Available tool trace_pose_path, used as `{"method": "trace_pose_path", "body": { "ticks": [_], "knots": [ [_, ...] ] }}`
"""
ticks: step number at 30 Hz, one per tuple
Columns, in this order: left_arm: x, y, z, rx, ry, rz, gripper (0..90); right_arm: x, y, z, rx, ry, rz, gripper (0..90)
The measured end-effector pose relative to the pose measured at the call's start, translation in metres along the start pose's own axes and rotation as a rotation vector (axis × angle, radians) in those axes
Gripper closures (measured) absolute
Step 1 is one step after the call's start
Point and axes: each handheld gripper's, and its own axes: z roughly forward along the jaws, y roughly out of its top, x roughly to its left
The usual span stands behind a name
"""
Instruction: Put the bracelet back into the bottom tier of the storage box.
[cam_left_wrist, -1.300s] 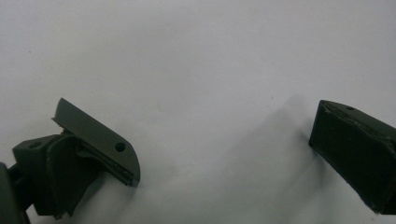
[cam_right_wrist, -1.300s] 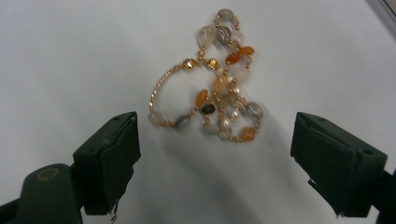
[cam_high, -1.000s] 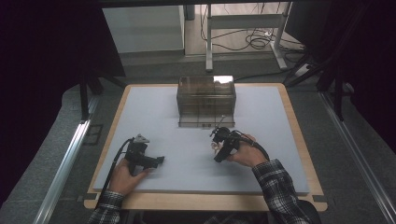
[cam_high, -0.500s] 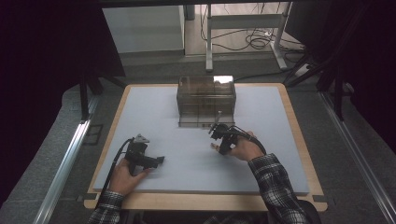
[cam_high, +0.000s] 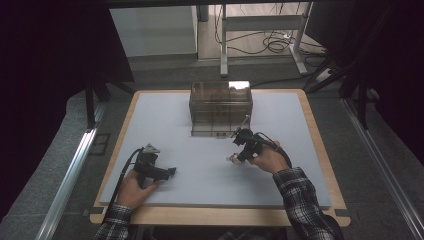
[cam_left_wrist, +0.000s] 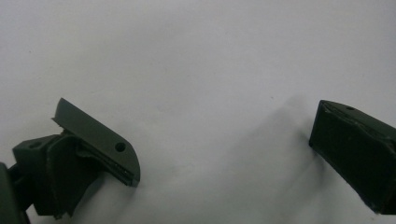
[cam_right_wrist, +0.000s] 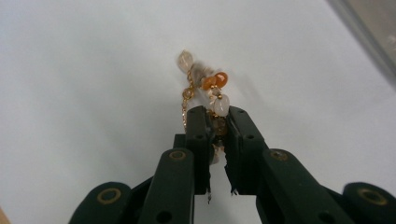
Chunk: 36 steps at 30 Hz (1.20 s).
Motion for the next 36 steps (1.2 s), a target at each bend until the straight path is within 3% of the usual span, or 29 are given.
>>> {"method": "trace_pose_path", "body": {
  "ticks": [8, 12, 15, 28, 36],
  "knots": [
    [0.0, 0.0, 0.0, 0.0, 0.0, 0.0, 0.0, -0.001, -0.004, -0.014, -0.106, 0.01, 0.005, 79.0],
    [0.0, 0.0, 0.0, 0.0, 0.0, 0.0, 0.0, -0.001, -0.007, -0.022, -0.19, 0.014, 0.018, 79.0],
    [0.0, 0.0, 0.0, -0.003, 0.0, -0.003, 0.0, -0.001, -0.007, -0.023, -0.211, 0.012, 0.019, 79.0],
    [0.0, 0.0, 0.0, -0.005, 0.001, -0.002, 0.0, 0.001, -0.008, -0.033, -0.395, -0.013, 0.02, 79.0],
    [0.0, 0.0, 0.0, -0.005, 0.001, -0.002, 0.0, 0.001, -0.005, -0.034, -0.509, -0.029, 0.044, 78.9]
  ]
}}
